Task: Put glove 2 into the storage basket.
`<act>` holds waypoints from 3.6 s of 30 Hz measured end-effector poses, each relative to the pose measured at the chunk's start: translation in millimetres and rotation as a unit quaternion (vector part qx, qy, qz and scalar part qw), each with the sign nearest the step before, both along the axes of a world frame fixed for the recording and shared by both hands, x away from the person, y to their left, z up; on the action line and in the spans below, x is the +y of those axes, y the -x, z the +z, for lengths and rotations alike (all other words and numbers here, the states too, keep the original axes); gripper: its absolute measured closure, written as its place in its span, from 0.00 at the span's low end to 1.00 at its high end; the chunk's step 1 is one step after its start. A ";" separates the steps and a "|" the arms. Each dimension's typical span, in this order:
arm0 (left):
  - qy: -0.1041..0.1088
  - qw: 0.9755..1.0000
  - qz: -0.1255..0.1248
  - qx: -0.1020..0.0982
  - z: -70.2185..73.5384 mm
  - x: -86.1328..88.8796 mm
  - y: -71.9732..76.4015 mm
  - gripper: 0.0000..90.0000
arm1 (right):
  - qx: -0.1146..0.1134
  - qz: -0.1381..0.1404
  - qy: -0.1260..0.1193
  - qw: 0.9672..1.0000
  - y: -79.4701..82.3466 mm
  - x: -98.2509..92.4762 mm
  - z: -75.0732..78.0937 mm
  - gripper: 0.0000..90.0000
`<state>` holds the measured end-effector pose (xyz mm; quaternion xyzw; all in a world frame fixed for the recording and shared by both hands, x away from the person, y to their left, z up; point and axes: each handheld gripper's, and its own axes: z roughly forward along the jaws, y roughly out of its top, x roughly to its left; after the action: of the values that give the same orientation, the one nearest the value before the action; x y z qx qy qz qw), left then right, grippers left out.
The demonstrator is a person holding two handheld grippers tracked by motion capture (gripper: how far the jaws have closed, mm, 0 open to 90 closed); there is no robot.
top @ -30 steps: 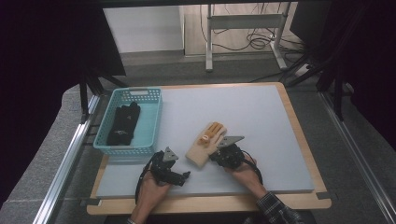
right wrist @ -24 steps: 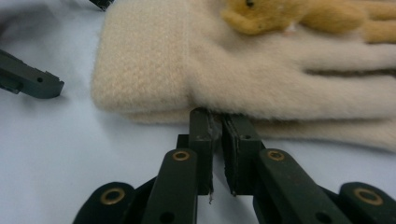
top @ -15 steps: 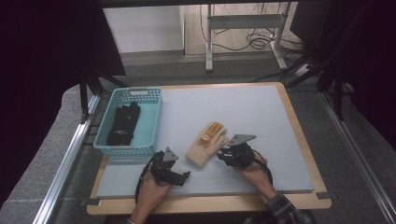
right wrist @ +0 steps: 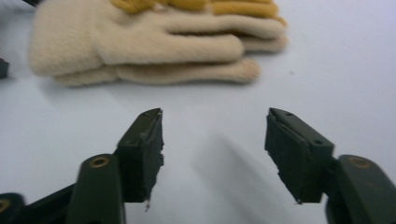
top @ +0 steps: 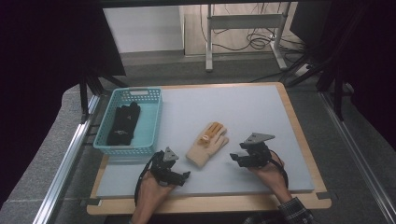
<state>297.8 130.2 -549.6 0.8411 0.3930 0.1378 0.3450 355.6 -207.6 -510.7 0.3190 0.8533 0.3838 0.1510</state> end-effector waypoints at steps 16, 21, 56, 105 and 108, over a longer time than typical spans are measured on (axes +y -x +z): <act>0.001 1.000 0.000 0.001 0.0 0.0 -0.4 0.00 | -0.005 -0.057 0.010 0.998 1.0 -52.7 -11.5 0.23; 0.002 1.000 0.000 0.000 -0.1 0.1 -0.3 0.00 | -0.001 -0.062 0.019 0.998 0.1 -57.3 -16.9 0.22; 0.020 0.999 -0.044 0.015 49.8 -38.5 -34.3 0.02 | -0.001 -0.070 0.025 0.997 0.3 -57.4 -20.5 0.19; -0.024 0.997 -0.038 0.070 37.8 -97.3 -93.3 0.64 | -0.002 -0.070 0.025 0.997 0.5 -57.3 -20.7 0.19; -0.022 0.997 -0.038 0.066 40.7 -96.8 -93.7 0.64 | -0.002 -0.070 0.025 0.997 0.5 -57.3 -20.7 0.19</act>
<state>391.5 33.4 -508.9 0.8703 0.3794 0.0775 0.3044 355.0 -264.9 -531.5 0.3733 0.8379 0.3513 0.1874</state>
